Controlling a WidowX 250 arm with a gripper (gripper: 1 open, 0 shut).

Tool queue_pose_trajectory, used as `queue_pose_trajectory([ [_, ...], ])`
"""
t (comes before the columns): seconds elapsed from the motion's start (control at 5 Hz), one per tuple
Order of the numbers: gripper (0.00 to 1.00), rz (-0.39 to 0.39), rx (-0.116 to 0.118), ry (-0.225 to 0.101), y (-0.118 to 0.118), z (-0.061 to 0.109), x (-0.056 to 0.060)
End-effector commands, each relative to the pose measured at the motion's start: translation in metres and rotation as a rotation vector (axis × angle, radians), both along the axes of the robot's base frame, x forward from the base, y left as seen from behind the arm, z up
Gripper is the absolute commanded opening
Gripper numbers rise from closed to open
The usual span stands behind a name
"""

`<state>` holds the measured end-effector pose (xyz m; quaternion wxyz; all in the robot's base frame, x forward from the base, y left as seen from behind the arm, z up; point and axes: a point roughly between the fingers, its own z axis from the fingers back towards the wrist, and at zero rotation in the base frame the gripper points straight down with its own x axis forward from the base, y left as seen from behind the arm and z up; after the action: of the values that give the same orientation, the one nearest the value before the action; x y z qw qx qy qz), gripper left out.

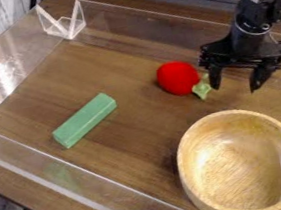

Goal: Move the red object to the right side of the table

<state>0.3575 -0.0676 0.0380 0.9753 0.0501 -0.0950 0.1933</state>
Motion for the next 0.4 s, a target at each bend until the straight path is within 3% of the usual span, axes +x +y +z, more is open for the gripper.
queue_pose_trajectory([
  [0.0,1.0,-0.008,-0.014,-0.069,0.0151,0.0287,0.0046],
  [0.2,1.0,-0.064,-0.024,-0.071,0.0203,0.0375,0.0043],
])
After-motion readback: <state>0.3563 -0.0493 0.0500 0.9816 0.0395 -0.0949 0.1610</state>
